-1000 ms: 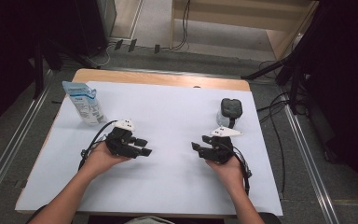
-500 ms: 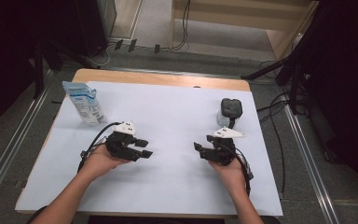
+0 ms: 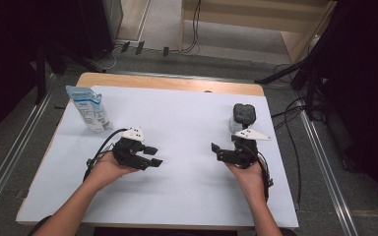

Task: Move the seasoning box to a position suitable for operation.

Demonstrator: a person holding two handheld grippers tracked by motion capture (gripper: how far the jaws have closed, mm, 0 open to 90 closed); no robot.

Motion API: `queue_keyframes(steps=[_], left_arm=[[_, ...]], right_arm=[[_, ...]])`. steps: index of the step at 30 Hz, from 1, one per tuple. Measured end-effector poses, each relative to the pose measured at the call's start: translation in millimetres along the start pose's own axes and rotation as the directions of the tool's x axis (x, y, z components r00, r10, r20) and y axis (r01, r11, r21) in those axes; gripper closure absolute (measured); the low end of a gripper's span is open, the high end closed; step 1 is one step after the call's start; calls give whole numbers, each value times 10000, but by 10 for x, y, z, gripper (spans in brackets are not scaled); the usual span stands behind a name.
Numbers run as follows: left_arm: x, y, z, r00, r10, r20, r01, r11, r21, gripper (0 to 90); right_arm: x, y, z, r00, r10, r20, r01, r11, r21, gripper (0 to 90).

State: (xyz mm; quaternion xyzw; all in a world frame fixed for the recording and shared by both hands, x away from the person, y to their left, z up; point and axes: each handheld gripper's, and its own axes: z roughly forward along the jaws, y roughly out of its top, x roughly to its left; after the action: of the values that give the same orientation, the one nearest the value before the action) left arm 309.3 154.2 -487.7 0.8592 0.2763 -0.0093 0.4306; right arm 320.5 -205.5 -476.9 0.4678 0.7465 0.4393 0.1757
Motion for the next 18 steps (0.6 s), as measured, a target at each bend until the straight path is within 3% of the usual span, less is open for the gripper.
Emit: queue_keyframes(steps=[1, 2, 6, 18], left_arm=[[2, 0, 2, 10000, -18, -18, 18, 10000, 7, 463], [5, -2, 1, 10000, -59, -36, 59, 10000, 26, 461], [7, -5, -1, 10000, -74, -57, 75, 10000, 63, 456], [-19, -4, -8, 10000, 7, -32, -6, 9999, 154, 445]], right_arm=[[0, 0, 0, 10000, 0, 0, 0, 10000, 0, 133], [-27, 30, 3, 10000, 71, -15, -71, 10000, 3, 65], [-71, 84, 26, 9996, 155, 245, -157, 9998, 80, 15], [-119, 257, -4, 9977, -135, 659, 145, 9998, -152, 0]])
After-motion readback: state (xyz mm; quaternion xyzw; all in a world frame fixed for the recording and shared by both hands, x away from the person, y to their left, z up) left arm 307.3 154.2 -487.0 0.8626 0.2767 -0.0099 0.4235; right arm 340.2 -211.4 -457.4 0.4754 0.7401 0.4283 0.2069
